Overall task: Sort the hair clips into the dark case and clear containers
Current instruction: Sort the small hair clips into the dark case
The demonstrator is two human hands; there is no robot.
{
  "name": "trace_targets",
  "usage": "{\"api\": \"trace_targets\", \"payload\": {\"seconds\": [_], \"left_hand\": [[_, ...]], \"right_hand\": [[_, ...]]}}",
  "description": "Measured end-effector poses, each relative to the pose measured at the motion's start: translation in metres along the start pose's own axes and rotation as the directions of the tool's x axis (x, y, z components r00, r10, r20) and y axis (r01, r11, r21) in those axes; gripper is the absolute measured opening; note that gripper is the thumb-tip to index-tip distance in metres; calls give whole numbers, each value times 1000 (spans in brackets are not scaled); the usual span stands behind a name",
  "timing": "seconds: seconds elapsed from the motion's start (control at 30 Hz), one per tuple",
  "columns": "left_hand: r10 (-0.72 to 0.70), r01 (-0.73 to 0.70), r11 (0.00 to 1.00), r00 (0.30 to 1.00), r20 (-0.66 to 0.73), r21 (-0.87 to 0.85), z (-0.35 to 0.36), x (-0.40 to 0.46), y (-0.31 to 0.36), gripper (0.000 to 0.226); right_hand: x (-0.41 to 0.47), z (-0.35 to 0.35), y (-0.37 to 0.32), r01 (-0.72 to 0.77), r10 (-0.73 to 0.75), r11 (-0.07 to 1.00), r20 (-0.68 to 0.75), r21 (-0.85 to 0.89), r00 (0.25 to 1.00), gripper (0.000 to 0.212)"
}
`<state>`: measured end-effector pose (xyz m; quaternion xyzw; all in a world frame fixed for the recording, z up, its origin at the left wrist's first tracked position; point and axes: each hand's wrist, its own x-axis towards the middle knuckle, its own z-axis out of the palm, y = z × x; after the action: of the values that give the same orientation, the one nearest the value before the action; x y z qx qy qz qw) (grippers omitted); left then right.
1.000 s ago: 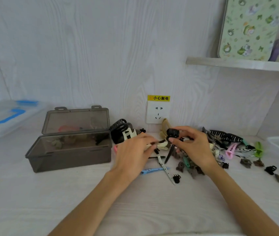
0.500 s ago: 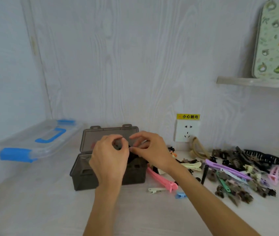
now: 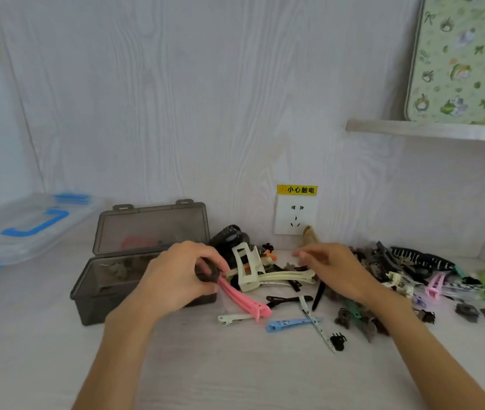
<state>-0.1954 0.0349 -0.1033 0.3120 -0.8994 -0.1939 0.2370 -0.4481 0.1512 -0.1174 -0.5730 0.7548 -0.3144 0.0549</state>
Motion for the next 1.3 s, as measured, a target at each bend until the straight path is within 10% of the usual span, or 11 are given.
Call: {"api": "trace_targets", "payload": {"seconds": [0.37,0.6,0.87,1.3], "left_hand": [[366,-258,856,915,-172,448,67,38,56,33],[155,-21,830,969,-195,557,77,55,45,24],[194,-113,849,975,-105,516,88,56,47,37],[96,-91,888,995,13,451,74,58,49,22]], "right_hand": [[7,24,-11,12,-1,996,119,-90,993,38],[16,33,0,-70,69,997,-42,-30,997,8],[16,31,2,-53,44,998,-255,-29,966,25],[14,34,1,-26,10,997,-213,-74,977,24]]}}
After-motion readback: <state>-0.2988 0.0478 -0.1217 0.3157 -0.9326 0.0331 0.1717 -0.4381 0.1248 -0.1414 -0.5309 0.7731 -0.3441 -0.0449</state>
